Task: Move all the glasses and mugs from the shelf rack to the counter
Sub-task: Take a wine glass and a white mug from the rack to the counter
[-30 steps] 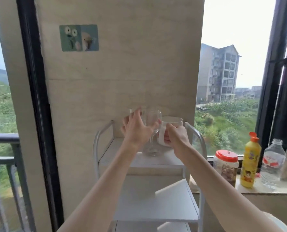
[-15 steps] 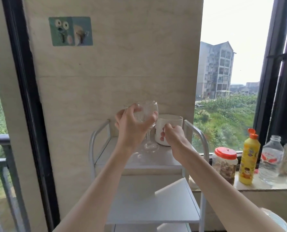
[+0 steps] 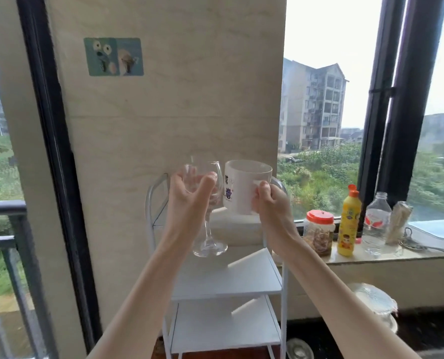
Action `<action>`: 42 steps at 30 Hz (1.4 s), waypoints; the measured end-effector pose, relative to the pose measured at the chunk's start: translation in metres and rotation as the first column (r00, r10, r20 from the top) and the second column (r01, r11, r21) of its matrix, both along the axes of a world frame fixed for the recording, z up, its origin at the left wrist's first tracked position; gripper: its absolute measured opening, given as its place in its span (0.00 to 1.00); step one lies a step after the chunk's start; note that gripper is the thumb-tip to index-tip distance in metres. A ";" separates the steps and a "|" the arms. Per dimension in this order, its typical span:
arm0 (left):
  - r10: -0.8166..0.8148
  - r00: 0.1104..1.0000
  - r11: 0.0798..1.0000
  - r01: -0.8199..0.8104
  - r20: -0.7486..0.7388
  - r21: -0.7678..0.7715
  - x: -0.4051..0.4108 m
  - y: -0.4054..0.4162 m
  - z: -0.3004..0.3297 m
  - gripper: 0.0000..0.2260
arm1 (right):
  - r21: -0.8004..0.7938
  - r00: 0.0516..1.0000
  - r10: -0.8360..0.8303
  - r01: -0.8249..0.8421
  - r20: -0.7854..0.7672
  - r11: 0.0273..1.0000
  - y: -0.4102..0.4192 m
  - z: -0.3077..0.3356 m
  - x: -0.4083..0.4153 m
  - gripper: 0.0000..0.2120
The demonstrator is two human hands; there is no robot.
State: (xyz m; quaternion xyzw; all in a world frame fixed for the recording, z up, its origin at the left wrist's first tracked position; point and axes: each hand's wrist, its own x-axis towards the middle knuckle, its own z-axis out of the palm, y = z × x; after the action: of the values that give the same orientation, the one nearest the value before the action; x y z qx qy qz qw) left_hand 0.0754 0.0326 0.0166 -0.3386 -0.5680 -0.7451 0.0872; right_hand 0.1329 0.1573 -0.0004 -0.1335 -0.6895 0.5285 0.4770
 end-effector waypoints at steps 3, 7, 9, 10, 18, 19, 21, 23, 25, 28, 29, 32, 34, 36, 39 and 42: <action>-0.075 0.996 0.997 0.076 0.042 -0.011 0.032 -0.012 -0.012 0.26 | -0.062 0.999 0.017 -0.019 -0.040 0.998 -0.018 -0.008 0.048 0.15; -0.164 0.983 0.986 0.164 0.078 0.008 0.082 -0.017 -0.032 0.30 | -0.075 0.997 -0.036 0.031 -0.064 0.997 -0.031 -0.024 0.131 0.14; -0.214 0.974 0.976 0.217 0.078 -0.029 0.110 -0.014 -0.038 0.33 | -0.077 0.995 -0.084 0.080 -0.052 0.994 -0.031 -0.029 0.176 0.14; -0.245 0.966 0.967 0.249 0.084 -0.047 0.126 -0.010 -0.040 0.33 | -0.088 0.994 -0.096 0.092 -0.045 0.992 -0.031 -0.030 0.200 0.14; -0.524 0.849 0.841 0.528 0.068 -0.115 0.287 0.050 -0.043 0.36 | -0.146 0.905 -0.424 0.415 -0.039 0.898 -0.010 -0.043 0.387 0.12; -0.567 0.820 0.812 0.572 0.070 -0.117 0.312 0.058 -0.043 0.38 | -0.153 0.885 -0.464 0.454 -0.032 0.878 -0.006 -0.046 0.415 0.12; -0.648 0.755 0.745 0.656 0.099 -0.121 0.363 0.076 -0.044 0.39 | -0.168 0.841 -0.541 0.531 -0.020 0.831 -0.001 -0.049 0.474 0.12; -0.714 0.685 0.673 0.729 0.144 -0.127 0.420 0.095 -0.045 0.34 | -0.195 0.804 -0.595 0.581 -0.012 0.790 0.005 -0.053 0.537 0.12; -0.774 0.609 0.598 0.793 0.172 -0.117 0.484 0.113 -0.045 0.35 | -0.216 0.768 -0.640 0.628 0.017 0.748 0.008 -0.057 0.601 0.11; -0.837 0.515 0.506 0.857 0.182 -0.099 0.580 0.138 -0.052 0.38 | -0.208 0.710 -0.704 0.693 0.031 0.690 0.007 -0.066 0.696 0.14; -0.857 0.481 0.469 0.877 0.188 -0.106 0.610 0.144 -0.056 0.36 | -0.209 0.679 -0.733 0.722 0.034 0.660 0.005 -0.070 0.727 0.16; -0.902 0.380 0.361 0.924 0.205 -0.127 0.691 0.160 -0.071 0.24 | -0.242 0.574 -0.817 0.802 0.057 0.546 -0.004 -0.084 0.811 0.15; -0.918 0.343 0.322 0.938 0.199 -0.131 0.737 0.171 -0.081 0.19 | -0.238 0.479 -0.872 0.862 0.100 0.447 -0.009 -0.095 0.861 0.15; -0.940 0.287 0.261 0.953 0.183 -0.153 0.783 0.180 -0.088 0.15 | -0.237 0.371 -0.918 0.913 0.138 0.333 -0.012 -0.105 0.907 0.14; -0.979 0.117 0.078 0.973 0.170 -0.218 0.854 0.194 -0.104 0.12 | -0.234 0.247 -0.952 0.951 0.181 0.202 -0.014 -0.123 0.967 0.15; -0.978 0.022 -0.025 0.974 0.206 -0.227 0.918 0.212 -0.121 0.09 | -0.232 0.166 -0.961 0.966 0.222 0.114 -0.008 -0.139 1.019 0.13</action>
State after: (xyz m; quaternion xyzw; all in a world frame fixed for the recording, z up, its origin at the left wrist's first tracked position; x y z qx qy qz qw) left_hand 0.9930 0.2449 -0.1046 -0.6527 -0.2744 -0.4905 -0.5080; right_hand 1.1515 0.1491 -0.1390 -0.6265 -0.3461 0.1976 0.6699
